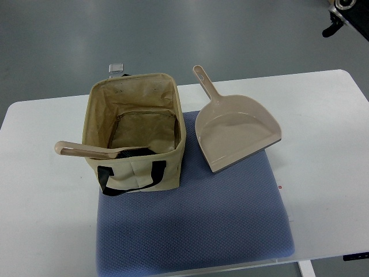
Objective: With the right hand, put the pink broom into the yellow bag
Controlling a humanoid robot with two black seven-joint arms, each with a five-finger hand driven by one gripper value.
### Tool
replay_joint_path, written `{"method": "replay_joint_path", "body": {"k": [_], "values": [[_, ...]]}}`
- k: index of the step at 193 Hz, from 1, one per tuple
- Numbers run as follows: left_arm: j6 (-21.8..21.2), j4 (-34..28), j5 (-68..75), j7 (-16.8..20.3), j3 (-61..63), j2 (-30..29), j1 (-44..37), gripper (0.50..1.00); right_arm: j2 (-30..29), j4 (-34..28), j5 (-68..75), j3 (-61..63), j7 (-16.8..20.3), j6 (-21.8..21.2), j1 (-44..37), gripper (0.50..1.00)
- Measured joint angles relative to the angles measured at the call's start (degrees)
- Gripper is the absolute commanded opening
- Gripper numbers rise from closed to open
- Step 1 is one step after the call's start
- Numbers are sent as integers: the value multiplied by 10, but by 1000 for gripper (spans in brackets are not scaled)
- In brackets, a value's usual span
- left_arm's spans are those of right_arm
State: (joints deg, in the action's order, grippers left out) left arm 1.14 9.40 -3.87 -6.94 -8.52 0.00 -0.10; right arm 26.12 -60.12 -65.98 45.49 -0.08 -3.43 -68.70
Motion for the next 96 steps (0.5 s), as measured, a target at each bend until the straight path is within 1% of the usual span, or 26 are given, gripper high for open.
{"method": "replay_joint_path", "body": {"k": [28,49,69,96], "values": [[0,0,0,0,0,0,0,1000,21,0,127,-1,-1,95,44,924],[0,0,0,0,0,0,0,1000,31,0,207,0,-6,145,80,924],[0,0,0,0,0,0,0,1000,38,0,255,7,-9,167,115,924],[0,0,0,0,0,0,0,1000,45,1,296,29,-16,171,158,924]]}}
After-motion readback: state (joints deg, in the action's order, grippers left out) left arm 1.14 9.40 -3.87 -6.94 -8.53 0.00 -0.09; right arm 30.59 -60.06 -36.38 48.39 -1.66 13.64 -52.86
